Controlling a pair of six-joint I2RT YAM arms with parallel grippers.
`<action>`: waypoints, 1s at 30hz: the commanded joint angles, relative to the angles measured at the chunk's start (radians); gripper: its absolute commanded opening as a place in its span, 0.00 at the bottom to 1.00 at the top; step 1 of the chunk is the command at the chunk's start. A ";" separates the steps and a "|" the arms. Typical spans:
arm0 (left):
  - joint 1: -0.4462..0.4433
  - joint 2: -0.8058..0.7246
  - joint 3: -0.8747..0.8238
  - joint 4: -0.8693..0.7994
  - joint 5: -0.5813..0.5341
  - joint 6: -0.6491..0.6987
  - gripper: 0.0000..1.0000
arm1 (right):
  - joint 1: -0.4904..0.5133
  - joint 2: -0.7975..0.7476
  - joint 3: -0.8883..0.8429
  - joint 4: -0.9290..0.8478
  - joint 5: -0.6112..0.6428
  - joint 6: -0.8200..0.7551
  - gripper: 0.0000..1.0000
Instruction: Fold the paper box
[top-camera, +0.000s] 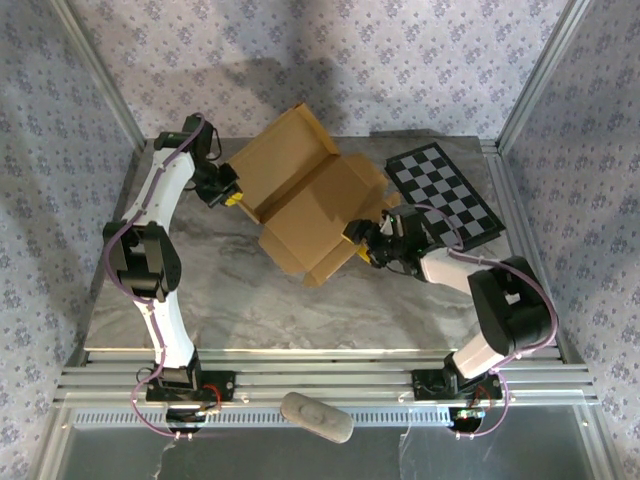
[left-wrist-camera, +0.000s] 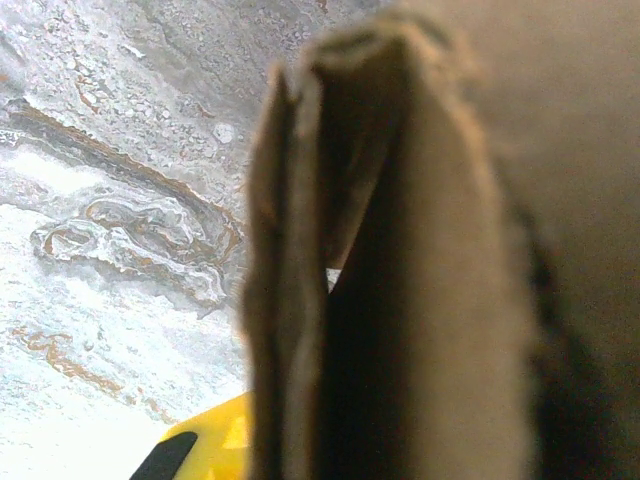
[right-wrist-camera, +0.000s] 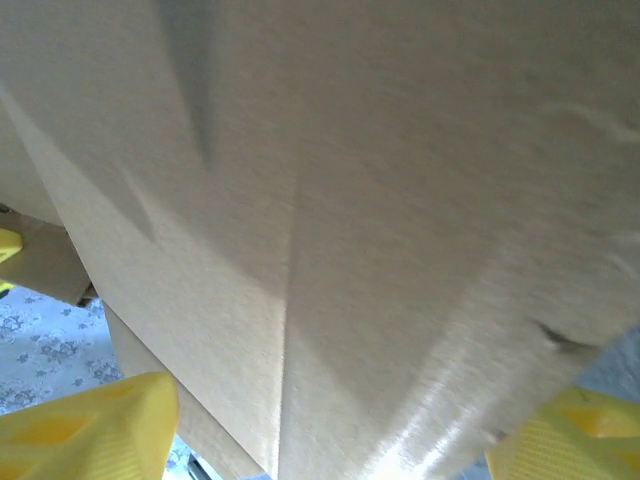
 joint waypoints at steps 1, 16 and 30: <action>0.009 -0.021 -0.009 0.013 0.050 -0.020 0.00 | 0.009 0.032 0.029 0.124 0.002 0.034 0.75; 0.009 -0.110 -0.314 0.216 0.099 -0.214 0.15 | 0.121 0.082 0.573 -0.852 0.260 -0.438 0.00; -0.065 -0.286 -0.502 0.355 0.200 -0.430 0.59 | 0.092 0.138 0.851 -1.383 0.330 -0.895 0.00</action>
